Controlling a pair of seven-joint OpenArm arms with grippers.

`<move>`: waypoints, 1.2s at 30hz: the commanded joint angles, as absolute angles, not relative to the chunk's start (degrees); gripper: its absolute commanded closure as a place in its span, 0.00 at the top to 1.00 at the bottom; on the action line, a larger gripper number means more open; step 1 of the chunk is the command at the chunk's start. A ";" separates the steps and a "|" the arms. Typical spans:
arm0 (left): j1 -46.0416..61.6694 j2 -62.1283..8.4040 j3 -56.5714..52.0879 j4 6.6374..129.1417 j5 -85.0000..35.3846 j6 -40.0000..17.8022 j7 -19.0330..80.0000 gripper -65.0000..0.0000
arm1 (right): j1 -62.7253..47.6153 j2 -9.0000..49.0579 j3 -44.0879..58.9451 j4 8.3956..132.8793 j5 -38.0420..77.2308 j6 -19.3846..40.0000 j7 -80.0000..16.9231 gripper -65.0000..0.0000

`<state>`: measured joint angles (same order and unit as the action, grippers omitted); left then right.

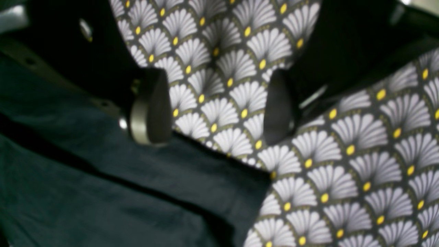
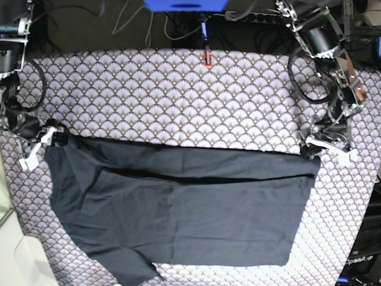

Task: Fold the T-shirt properly
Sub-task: 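Hold the folded edge with both grippers and lower it onto the shirt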

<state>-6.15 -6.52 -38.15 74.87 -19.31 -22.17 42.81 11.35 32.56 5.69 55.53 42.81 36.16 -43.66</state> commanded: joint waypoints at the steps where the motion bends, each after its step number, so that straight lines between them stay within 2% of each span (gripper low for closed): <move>1: -8.13 -7.25 -38.11 74.95 -20.09 -22.37 41.36 0.63 | 12.53 34.15 6.02 56.31 43.65 36.53 -42.33 0.32; 12: -12.09 -10.86 -38.20 62.99 -20.18 -22.29 41.36 0.63 | 12.79 34.24 6.02 56.13 43.56 36.44 -42.24 0.32; 22: -12.00 -10.86 -38.11 63.25 -20.62 -22.73 41.36 0.63 | 15.25 36.70 6.02 52.35 43.56 36.44 -42.24 0.32; 36: -13.14 -10.86 -38.20 63.25 -20.70 -22.73 41.63 0.63 | 14.46 35.12 6.02 52.09 43.56 36.44 -41.36 0.32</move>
